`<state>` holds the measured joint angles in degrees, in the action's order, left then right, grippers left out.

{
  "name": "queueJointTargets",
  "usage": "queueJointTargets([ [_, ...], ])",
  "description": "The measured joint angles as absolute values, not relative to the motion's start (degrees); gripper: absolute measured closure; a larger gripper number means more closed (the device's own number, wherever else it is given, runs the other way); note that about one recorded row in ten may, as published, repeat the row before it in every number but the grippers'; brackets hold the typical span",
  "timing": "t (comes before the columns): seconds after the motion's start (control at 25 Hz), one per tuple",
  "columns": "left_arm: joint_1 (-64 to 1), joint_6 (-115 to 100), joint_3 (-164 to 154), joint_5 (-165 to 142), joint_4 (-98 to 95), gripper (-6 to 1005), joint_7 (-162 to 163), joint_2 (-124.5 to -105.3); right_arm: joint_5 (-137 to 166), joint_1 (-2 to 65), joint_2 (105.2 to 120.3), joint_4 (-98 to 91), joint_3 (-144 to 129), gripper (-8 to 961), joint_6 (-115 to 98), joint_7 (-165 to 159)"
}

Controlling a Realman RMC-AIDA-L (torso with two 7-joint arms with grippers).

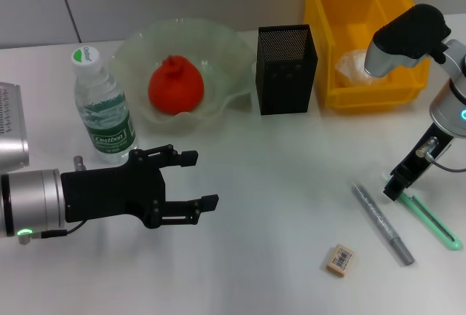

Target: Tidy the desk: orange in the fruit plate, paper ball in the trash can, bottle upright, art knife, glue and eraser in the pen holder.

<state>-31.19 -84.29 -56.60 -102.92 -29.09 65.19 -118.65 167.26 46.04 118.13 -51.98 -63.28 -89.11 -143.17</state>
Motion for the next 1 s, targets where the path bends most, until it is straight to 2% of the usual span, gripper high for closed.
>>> queueJointTargets([
  [0.28,-31.2,-84.3,-56.6,-102.9,-29.1,163,65.2,-118.60,167.3,46.0,118.12,-52.0,-63.3,552,-88.6,-143.3],
  [0.48,-31.3,-84.3,-56.6,-102.9,-29.1,163,65.3,-118.57,167.3,45.8,118.12,-52.0,-63.3,674,-88.6,-143.3],
  [1.0,-31.5,-84.4,-56.6,-102.9,-29.3,163,65.3,-118.56,167.3,45.0,118.12,-52.0,-63.3,668,-88.5,-143.4],
])
